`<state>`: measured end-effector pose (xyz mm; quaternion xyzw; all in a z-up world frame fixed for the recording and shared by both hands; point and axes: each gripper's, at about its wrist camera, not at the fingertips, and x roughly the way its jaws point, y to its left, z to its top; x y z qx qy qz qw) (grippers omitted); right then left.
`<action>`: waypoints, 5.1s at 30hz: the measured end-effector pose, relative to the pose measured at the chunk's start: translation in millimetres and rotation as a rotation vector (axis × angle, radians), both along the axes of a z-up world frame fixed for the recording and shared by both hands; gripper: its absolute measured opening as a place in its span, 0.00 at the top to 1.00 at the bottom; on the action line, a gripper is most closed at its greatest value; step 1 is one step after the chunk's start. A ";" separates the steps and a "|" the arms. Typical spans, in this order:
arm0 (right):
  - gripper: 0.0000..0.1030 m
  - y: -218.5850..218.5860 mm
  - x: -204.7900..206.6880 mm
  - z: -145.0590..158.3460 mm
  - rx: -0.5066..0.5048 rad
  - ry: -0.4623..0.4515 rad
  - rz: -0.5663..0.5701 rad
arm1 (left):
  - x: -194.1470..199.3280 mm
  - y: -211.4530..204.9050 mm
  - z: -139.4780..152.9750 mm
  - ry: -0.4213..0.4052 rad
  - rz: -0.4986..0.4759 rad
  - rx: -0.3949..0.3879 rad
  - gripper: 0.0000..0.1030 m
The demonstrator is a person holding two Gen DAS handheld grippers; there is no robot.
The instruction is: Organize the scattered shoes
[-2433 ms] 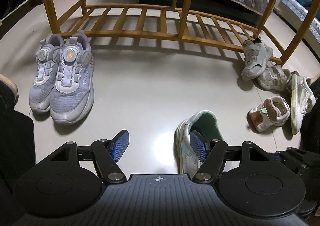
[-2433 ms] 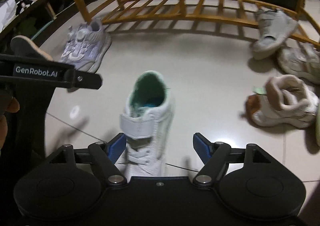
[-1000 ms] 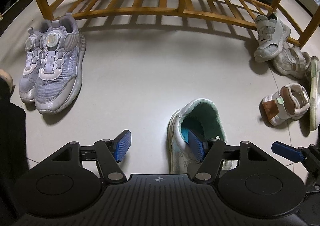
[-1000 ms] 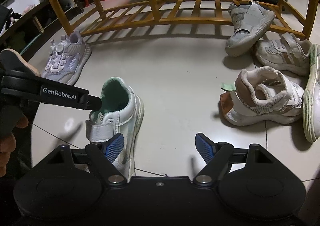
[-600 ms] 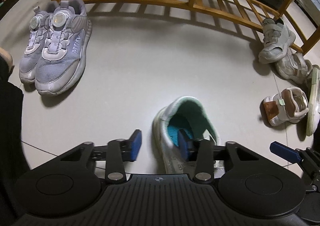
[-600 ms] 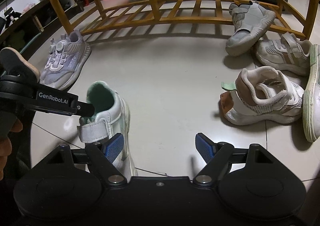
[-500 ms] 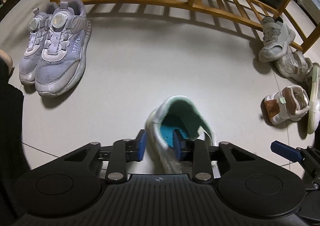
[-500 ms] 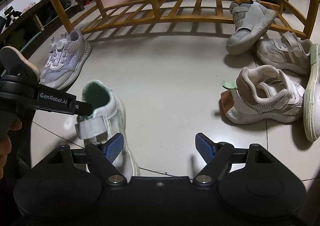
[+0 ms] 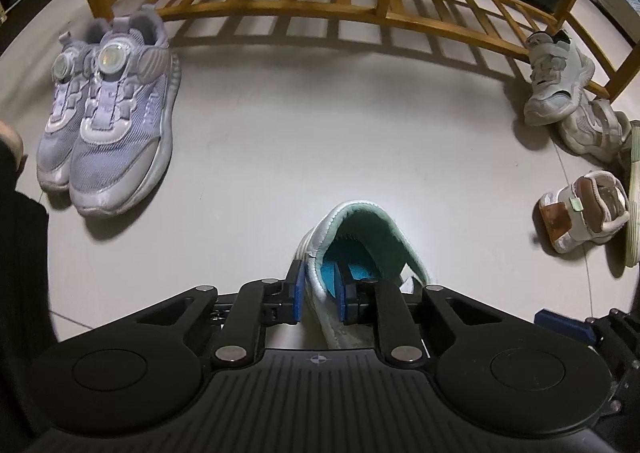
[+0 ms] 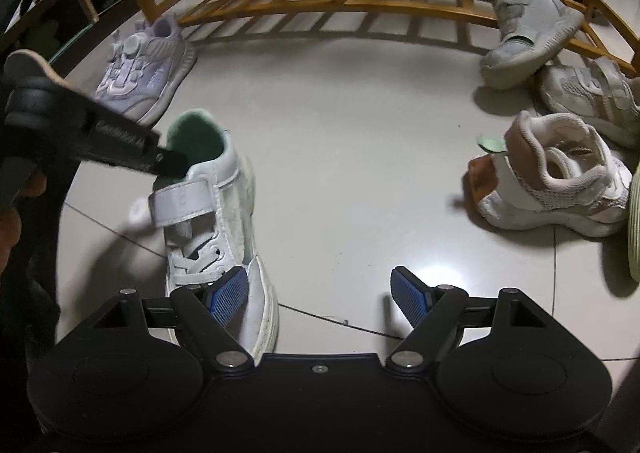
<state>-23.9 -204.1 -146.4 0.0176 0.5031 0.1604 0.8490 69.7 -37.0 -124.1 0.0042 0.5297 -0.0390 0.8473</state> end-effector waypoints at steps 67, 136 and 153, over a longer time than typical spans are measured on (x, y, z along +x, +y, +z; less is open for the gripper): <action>0.21 4.6 -4.9 0.6 0.027 0.020 0.046 | -27.0 40.5 -7.6 0.069 -0.020 -0.053 0.70; 0.21 34.5 73.8 26.2 -0.048 -0.091 0.025 | -21.7 77.1 -16.0 0.040 -0.085 -0.205 0.66; 0.40 71.3 124.1 22.7 -0.082 -0.083 0.052 | -30.6 91.1 -23.8 -0.005 -0.057 -0.295 0.54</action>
